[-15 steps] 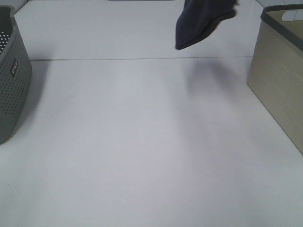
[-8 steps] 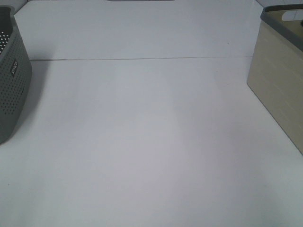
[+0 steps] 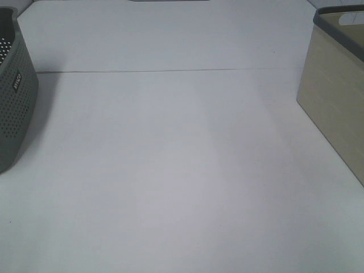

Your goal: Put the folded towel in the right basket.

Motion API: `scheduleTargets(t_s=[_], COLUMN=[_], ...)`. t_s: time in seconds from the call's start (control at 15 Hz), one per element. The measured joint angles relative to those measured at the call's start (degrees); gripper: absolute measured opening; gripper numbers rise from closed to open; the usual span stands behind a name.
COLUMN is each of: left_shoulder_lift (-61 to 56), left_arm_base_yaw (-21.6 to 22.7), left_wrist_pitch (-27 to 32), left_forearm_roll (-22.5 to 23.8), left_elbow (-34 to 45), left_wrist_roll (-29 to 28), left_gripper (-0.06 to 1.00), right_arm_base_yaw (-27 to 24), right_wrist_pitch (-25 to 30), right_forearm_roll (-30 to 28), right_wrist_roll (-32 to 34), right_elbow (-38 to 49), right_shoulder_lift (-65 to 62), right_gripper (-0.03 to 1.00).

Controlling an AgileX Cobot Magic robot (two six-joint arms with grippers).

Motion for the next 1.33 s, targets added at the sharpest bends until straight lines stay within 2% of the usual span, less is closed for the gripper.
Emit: scheduleTargets(t_s=[0.13,0.2,0.27,0.53,0.67,0.73,0.8,0.93,1.13,1.33], left_shoulder_lift=[0.0,0.0,0.0,0.0,0.0,0.0,0.0,0.0,0.0,0.0], left_arm_base_yaw=[0.0,0.0,0.0,0.0,0.0,0.0,0.0,0.0,0.0,0.0], left_wrist_pitch=[0.0,0.0,0.0,0.0,0.0,0.0,0.0,0.0,0.0,0.0], left_forearm_roll=[0.0,0.0,0.0,0.0,0.0,0.0,0.0,0.06,0.06,0.06], left_elbow=[0.0,0.0,0.0,0.0,0.0,0.0,0.0,0.0,0.0,0.0], left_wrist_roll=[0.0,0.0,0.0,0.0,0.0,0.0,0.0,0.0,0.0,0.0], left_gripper=[0.99,0.99,0.99,0.99,0.99,0.99,0.99,0.99,0.99,0.99], right_arm_base_yaw=[0.17,1.2,3.44,15.18,17.3,18.39,19.88,19.94,19.94,19.94], right_wrist_pitch=[0.0,-0.06,-0.11,0.0,-0.11,-0.29,-1.32,-4.01,-4.35,-4.58], right_forearm_roll=[6.13,7.39,6.19,-11.06,-12.89,-13.12,-12.83,-12.55,-12.2,-12.32], right_wrist_roll=[-2.12,-2.12,-1.26,11.97,14.27,14.55,14.67,12.43,8.77,8.25], right_elbow=[0.0,0.0,0.0,0.86,4.64,8.94,21.6,34.55,47.44,59.24], right_shoulder_lift=[-0.11,-0.23,-0.86,-5.79,-9.34,-12.43,-21.89,-35.07,-51.34,-70.59], right_gripper=[0.97,0.97,0.97,0.98,0.98,0.98,0.98,0.98,0.98,0.98])
